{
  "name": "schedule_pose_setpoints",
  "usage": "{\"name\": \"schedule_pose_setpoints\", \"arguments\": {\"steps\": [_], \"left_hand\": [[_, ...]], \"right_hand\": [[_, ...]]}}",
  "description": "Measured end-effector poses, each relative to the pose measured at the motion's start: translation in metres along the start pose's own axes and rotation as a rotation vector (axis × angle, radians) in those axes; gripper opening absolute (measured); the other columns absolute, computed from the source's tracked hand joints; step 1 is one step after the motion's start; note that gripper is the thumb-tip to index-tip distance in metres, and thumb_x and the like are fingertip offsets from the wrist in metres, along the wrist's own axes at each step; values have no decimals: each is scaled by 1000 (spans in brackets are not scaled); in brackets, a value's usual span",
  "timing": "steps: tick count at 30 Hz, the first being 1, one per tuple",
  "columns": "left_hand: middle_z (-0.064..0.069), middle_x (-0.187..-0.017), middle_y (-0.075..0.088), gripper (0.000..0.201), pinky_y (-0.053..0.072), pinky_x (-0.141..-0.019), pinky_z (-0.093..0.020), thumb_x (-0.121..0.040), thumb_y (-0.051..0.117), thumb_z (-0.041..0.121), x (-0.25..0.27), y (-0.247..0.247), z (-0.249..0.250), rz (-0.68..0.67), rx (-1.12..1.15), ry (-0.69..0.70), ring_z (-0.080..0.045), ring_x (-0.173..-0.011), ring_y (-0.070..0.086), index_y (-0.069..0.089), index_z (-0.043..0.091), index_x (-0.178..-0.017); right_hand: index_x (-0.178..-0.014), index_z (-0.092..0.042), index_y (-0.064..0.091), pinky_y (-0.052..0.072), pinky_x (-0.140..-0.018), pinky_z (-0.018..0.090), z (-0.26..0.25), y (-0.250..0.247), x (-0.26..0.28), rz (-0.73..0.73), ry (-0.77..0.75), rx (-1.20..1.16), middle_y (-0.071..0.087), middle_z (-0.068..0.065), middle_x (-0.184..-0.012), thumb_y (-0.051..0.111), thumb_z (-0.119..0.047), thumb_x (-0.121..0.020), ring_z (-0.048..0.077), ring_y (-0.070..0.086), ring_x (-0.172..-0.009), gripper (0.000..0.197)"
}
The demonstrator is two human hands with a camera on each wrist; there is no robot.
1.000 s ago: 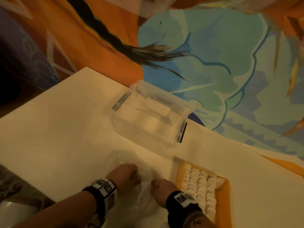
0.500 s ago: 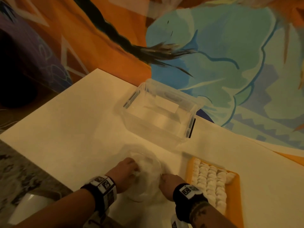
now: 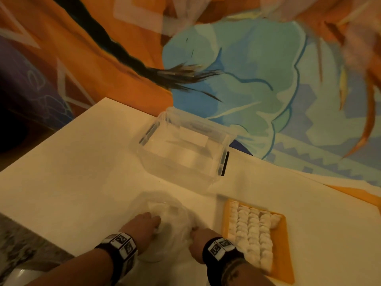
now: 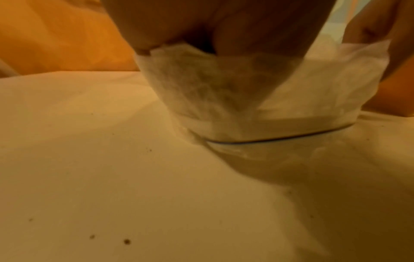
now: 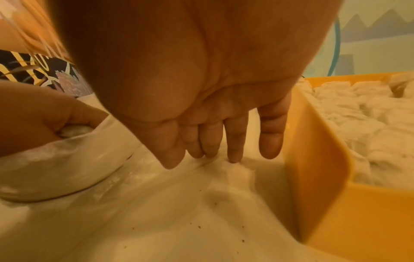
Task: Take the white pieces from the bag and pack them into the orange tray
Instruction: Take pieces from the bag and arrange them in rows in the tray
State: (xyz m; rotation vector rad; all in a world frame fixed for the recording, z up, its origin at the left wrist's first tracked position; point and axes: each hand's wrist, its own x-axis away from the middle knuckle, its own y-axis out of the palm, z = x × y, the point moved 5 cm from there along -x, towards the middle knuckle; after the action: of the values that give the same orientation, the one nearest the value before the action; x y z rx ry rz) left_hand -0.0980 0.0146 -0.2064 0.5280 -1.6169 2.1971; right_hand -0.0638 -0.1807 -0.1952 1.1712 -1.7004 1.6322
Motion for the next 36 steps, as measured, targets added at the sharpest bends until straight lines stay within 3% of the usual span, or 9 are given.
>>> {"name": "schedule_pose_setpoints", "arguments": {"steps": [6, 10, 13, 16, 20, 25, 30, 33, 36], "left_hand": [[-1, -134, 48, 44, 43, -103, -35, -94, 49, 48, 9, -9, -13, 6, -147, -136, -23, -123, 47, 47, 26, -132], [0, -134, 50, 60, 44, -102, -34, -82, 62, 55, 11, -13, -16, -32, -127, -203, -22, -123, 48, 47, 24, -132], [0, -133, 54, 56, 47, -99, -35, -83, 63, 50, 11, -13, -15, -58, -67, -217, -23, -121, 53, 48, 24, -130], [-4, -134, 50, 49, 45, -99, -36, -94, 51, 48, 12, -12, -14, -94, -76, -184, -25, -122, 53, 44, 21, -134], [-1, -128, 45, 44, 47, -94, -35, -93, 50, 53, 16, -15, -16, -44, -51, -141, -24, -113, 55, 47, 28, -129], [13, -106, 54, 40, 48, -91, -29, -77, 49, 74, 12, -20, -12, 102, 331, -60, -9, -97, 56, 59, 41, -97], [7, -83, 74, 14, 53, -74, -30, -89, 66, 41, 14, -33, -13, 218, 814, -124, -9, -77, 67, 70, 28, -89], [0, -72, 72, 14, 52, -63, -31, -88, 69, 37, 13, -37, -17, 205, 992, -145, -15, -64, 64, 71, 23, -90], [3, -65, 71, 14, 51, -69, -30, -88, 70, 36, 15, -40, -20, 206, 1072, -170, -16, -69, 65, 70, 25, -80]], "right_hand": [[-125, -25, 57, 49, -94, 44, 2, 7, -13, 5, 31, 14, 62, 4, -125, 42, -32, -82, 31, 60, -110, 46], [-124, -22, 57, 49, -94, 41, -1, 4, -8, 19, 24, 4, 62, 6, -123, 42, -28, -90, 32, 60, -109, 37], [-122, -19, 58, 51, -93, 41, -1, 4, -7, 24, 21, 20, 63, 9, -122, 42, -26, -92, 32, 61, -108, 35], [-123, -20, 57, 51, -92, 40, 1, 6, -9, 13, 19, 21, 62, 8, -124, 43, -30, -89, 32, 61, -108, 38], [-127, -18, 56, 50, -94, 38, 1, 6, -7, 13, 21, 20, 60, 9, -127, 45, -30, -90, 31, 60, -112, 40], [-132, -16, 52, 48, -97, 39, 3, 7, -6, 36, 4, 26, 58, 9, -130, 45, -31, -94, 30, 58, -115, 41], [-137, -16, 47, 47, -96, 38, 2, 4, -2, 38, -13, 46, 55, 10, -135, 43, -32, -94, 31, 56, -117, 45], [-137, -17, 49, 45, -97, 37, 1, 2, 3, 13, -31, 40, 54, 9, -137, 42, -34, -95, 30, 55, -119, 45], [-128, -18, 57, 46, -94, 36, -1, -8, 13, 46, -46, 10, 57, 8, -132, 43, -39, -95, 29, 56, -116, 41]]}}
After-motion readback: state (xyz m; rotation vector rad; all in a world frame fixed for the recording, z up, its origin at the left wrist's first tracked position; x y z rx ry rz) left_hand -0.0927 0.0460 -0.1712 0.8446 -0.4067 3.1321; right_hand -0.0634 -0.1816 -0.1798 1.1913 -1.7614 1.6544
